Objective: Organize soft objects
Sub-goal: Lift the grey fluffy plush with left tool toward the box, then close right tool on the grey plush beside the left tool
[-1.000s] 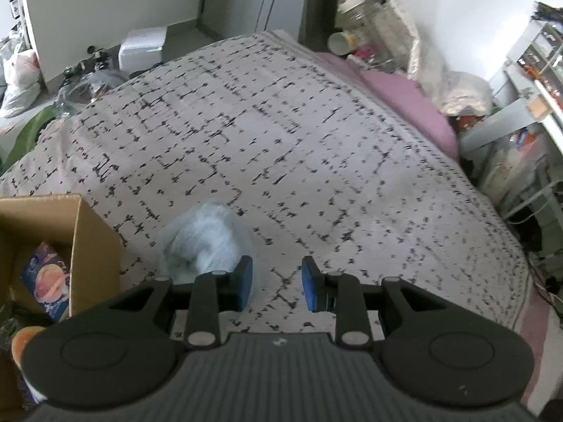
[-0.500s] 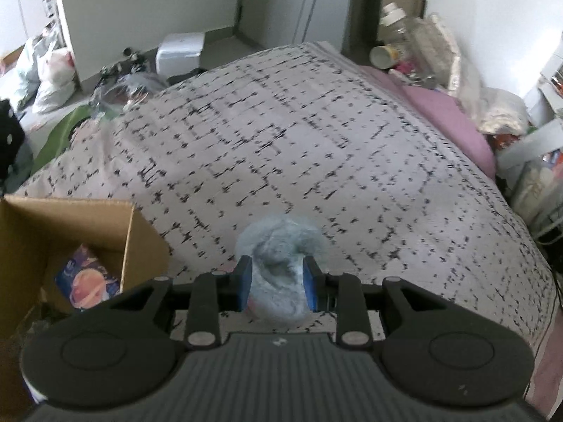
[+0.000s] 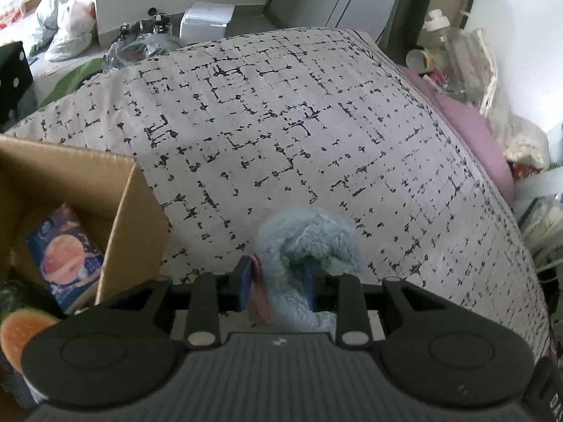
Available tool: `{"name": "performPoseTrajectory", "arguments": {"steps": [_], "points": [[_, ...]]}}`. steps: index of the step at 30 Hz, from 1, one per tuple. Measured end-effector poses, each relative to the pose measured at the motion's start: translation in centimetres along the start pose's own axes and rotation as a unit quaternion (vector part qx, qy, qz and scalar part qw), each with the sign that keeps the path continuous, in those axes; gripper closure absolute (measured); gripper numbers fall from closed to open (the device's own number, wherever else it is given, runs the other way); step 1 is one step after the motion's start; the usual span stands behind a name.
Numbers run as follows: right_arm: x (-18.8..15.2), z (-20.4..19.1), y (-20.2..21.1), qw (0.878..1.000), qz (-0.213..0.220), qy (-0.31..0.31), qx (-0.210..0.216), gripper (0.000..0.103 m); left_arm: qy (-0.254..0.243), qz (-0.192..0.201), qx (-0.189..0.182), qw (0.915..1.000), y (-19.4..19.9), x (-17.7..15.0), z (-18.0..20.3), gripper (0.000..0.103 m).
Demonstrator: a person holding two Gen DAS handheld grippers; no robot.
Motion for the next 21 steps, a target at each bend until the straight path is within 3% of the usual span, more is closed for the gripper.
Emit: {"name": "performPoseTrajectory", "arguments": {"steps": [1, 3, 17, 18, 20, 21], "points": [[0.0, 0.0, -0.1, 1.000, 0.000, -0.002, 0.000, 0.020, 0.004, 0.004, 0.002, 1.0000, 0.0, 0.0, -0.1, 0.085], [0.0, 0.0, -0.1, 1.000, 0.000, -0.003, 0.003, 0.020, 0.017, 0.007, -0.005, 0.9998, 0.1, -0.1, -0.6, 0.088], [-0.7, 0.2, 0.8, 1.000, -0.003, -0.010, 0.014, 0.020, -0.004, 0.007, -0.068, 0.9976, 3.1, -1.9, 1.0, 0.089], [-0.9, 0.2, 1.0, 1.000, -0.003, -0.007, 0.008, 0.021, -0.004, 0.006, -0.071, 0.9975, 3.3, -2.0, 1.1, 0.089], [-1.3, 0.4, 1.3, 1.000, -0.008, -0.005, 0.001, 0.033, -0.005, 0.006, -0.078, 0.9969, 3.9, -2.5, 1.3, 0.089], [-1.5, 0.5, 1.4, 1.000, -0.014, -0.007, -0.001, 0.045, -0.007, 0.005, -0.081, 0.9967, 4.1, -2.7, 1.4, 0.089]]}}
Point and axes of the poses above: each gripper's, at about its wrist camera, not at the fingertips, and y roughly against the way its jaws point, z to its right, x to its top, the point moved 3 cm from there along -y, roughly the way its jaws point, and after that the axes turned 14 degrees about -y, right-handed, at the moved point
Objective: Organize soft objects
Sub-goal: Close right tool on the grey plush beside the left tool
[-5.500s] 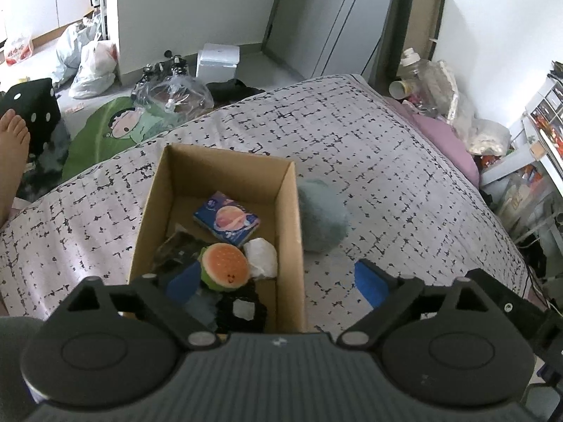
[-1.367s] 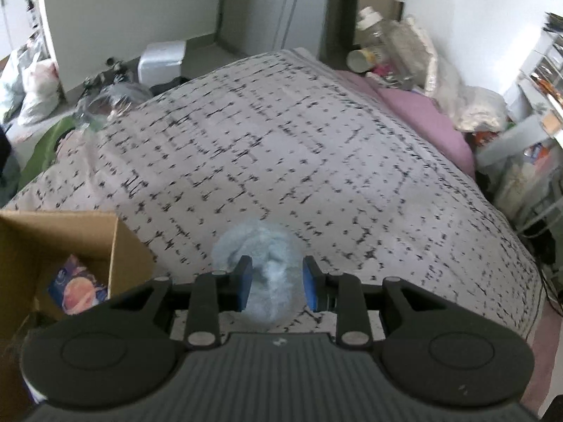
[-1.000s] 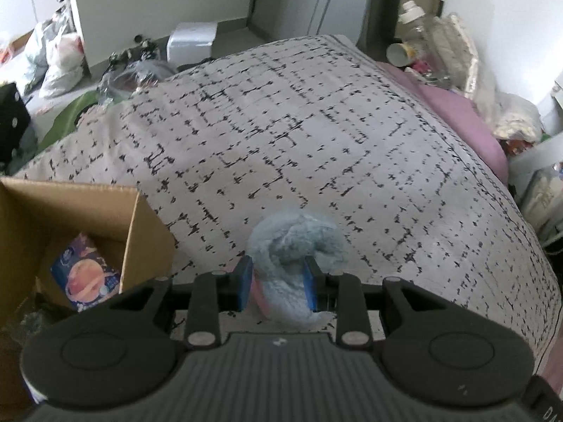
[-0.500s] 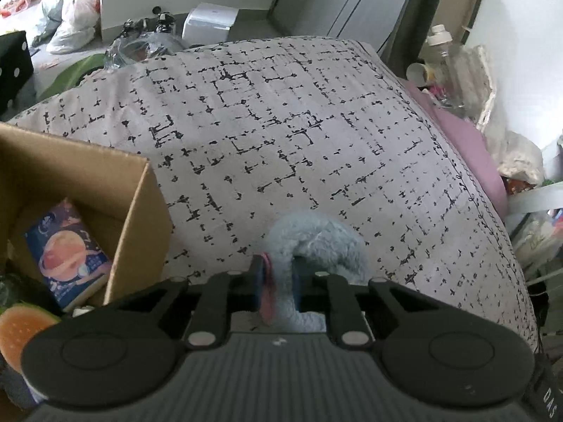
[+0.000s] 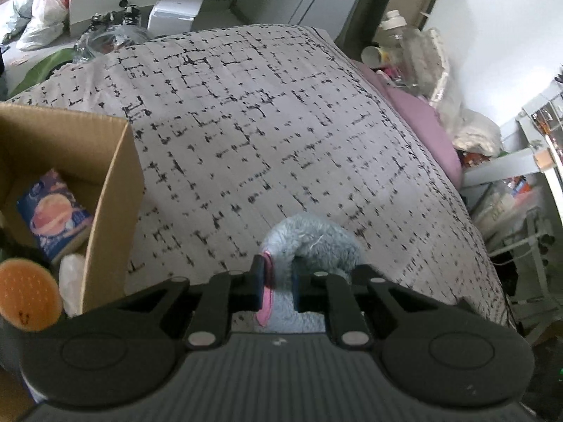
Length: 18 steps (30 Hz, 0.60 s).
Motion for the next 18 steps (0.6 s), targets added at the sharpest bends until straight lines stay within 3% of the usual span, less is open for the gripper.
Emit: {"name": "performPoseTrajectory", "arguments": {"steps": [1, 6, 18], "points": [[-0.3, 0.2, 0.1, 1.000, -0.010, 0.000, -0.006, 0.057, -0.003, -0.001, -0.004, 1.0000, 0.2, -0.2, 0.2, 0.089], [-1.7, 0.4, 1.3, 1.000, -0.014, 0.010, -0.021, 0.068, -0.006, -0.007, -0.005, 0.9999, 1.2, -1.4, 0.6, 0.089], [-4.6, 0.1, 6.7, 0.999, 0.024, 0.015, -0.024, 0.073, -0.030, -0.004, -0.037, 0.9989, 5.1, -4.0, 2.2, 0.089]]}}
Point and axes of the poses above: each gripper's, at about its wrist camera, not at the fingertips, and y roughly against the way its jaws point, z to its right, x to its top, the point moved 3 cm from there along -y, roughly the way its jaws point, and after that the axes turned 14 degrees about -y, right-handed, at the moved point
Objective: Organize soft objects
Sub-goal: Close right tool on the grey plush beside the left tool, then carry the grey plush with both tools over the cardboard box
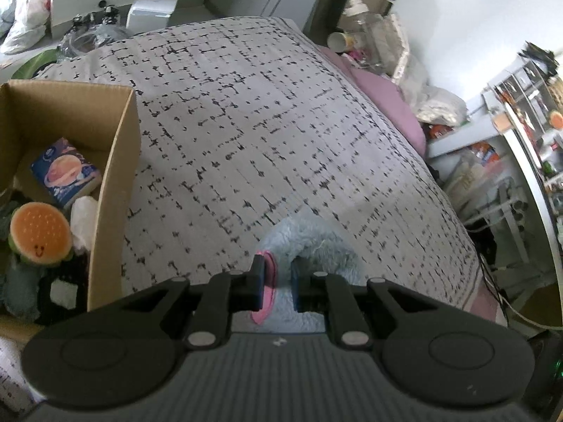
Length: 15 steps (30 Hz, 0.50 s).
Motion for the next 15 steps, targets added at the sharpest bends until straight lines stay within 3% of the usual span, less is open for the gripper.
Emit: {"name": "performPoseTrajectory", "arguments": {"steps": [15], "points": [[-2.8, -2.4, 3.9, 0.999, 0.024, 0.027, 0.015, 0.073, -0.021, 0.028, -0.018, 0.9992, 5.6, -2.1, 0.9, 0.089]]}}
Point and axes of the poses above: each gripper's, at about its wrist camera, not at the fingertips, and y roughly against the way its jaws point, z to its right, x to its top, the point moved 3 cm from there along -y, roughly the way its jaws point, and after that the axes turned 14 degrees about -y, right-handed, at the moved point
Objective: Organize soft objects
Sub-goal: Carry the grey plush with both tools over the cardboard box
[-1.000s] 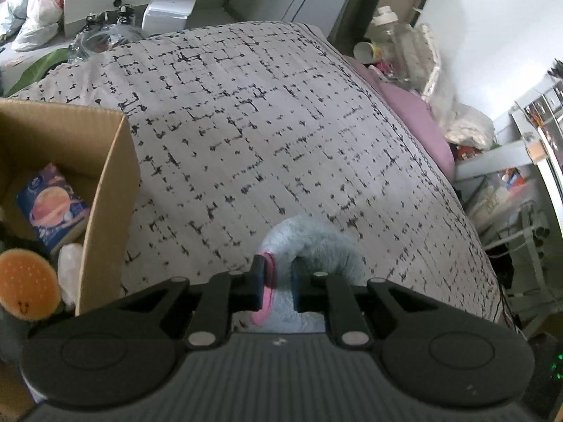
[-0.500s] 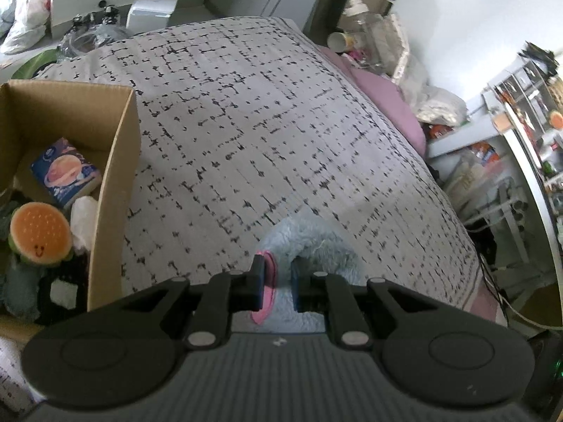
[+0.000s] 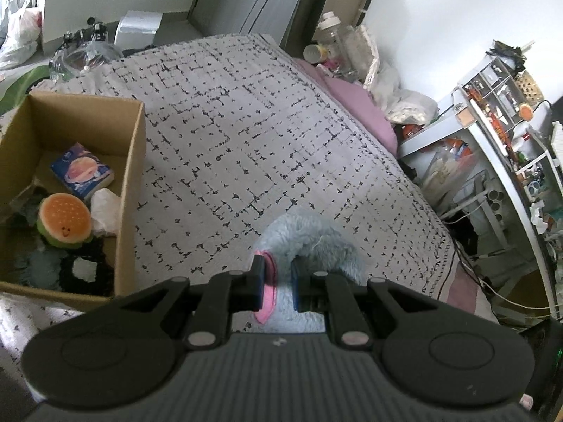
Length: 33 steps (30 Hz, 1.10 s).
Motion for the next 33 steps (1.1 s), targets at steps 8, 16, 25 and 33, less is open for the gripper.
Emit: {"name": "performPoseTrajectory", "arguments": {"steps": [8, 16, 25, 33], "points": [[-1.4, -1.9, 1.7, 1.000, 0.009, 0.020, 0.011, 0.073, 0.001, 0.023, -0.005, 0.9997, 3.0, -0.4, -0.1, 0.089], [-2.6, -3.8, 2.8, 0.999, 0.015, 0.040, 0.020, 0.073, 0.002, 0.044, -0.008, 0.9990, 5.6, -0.7, -0.5, 0.089], [-3.8, -5.8, 3.9, 0.997, 0.024, 0.062, 0.029, 0.073, 0.004, 0.067, -0.013, 0.9977, 8.1, -0.8, -0.9, 0.089], [-4.9, -7.4, 4.4, 0.996, 0.029, 0.081, 0.033, 0.073, 0.009, 0.083, -0.018, 0.9964, 9.8, -1.1, -1.9, 0.089]]}}
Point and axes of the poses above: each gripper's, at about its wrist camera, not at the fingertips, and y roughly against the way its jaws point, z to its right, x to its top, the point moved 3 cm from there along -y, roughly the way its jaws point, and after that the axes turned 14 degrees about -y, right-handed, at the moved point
